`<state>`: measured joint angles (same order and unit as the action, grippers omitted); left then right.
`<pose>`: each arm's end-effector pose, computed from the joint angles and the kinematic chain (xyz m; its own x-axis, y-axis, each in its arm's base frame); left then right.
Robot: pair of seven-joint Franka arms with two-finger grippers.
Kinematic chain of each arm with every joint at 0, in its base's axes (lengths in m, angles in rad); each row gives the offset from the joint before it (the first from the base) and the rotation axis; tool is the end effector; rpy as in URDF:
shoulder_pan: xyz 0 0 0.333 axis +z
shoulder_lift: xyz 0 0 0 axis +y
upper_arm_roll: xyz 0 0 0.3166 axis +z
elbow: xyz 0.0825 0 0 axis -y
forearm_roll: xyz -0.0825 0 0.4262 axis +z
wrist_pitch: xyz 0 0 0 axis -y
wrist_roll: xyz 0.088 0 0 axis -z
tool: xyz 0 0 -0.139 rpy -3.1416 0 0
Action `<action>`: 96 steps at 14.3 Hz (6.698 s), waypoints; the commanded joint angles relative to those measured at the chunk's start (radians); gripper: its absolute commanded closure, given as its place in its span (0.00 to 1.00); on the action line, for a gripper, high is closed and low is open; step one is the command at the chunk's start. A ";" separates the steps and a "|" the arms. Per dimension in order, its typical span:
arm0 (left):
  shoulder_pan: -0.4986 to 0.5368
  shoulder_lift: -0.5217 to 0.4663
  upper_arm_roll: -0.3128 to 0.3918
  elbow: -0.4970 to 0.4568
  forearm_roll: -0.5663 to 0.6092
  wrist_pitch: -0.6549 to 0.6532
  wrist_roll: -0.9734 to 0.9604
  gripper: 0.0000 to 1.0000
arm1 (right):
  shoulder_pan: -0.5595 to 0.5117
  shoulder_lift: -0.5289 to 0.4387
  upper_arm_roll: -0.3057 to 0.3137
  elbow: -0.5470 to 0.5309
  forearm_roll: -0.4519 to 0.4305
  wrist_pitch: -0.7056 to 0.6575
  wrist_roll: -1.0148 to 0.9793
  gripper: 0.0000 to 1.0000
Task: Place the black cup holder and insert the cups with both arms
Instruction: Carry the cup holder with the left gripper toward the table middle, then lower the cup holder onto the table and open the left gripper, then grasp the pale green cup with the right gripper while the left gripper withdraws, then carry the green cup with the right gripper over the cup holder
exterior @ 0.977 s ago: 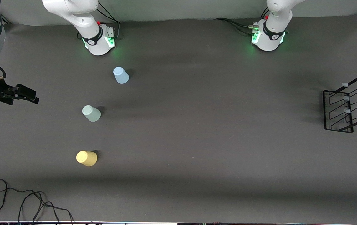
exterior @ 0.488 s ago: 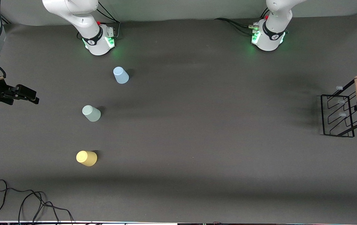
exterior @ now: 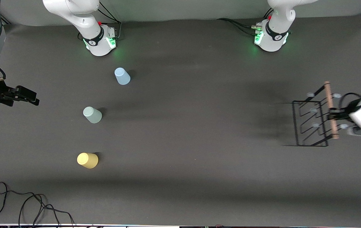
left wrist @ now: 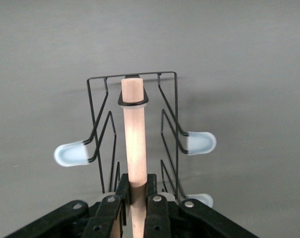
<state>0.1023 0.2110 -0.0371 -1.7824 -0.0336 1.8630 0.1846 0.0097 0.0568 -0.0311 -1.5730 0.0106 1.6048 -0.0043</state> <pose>0.6375 0.0389 0.3767 0.9866 -0.1100 -0.1209 -0.1032 -0.9928 0.0616 0.6151 -0.0113 0.5605 0.9995 -0.0174 -0.0249 -0.0177 -0.9998 -0.0089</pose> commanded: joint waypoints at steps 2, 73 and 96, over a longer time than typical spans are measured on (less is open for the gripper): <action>-0.200 0.039 0.019 0.070 -0.009 -0.013 -0.264 1.00 | 0.001 0.002 -0.004 0.007 0.005 -0.011 0.012 0.00; -0.094 -0.022 -0.040 0.384 0.139 -0.487 -0.146 0.00 | 0.205 -0.109 -0.024 -0.334 0.058 0.107 0.506 0.73; -0.182 -0.206 0.115 0.072 0.044 -0.240 -0.132 0.00 | 0.796 0.058 -0.024 -0.660 0.103 0.670 1.440 0.79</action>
<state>-0.0685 0.0028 0.0646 -1.7220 0.0186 1.6210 0.0352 0.7819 0.0745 -0.0435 -2.2369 0.1019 2.2363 1.4124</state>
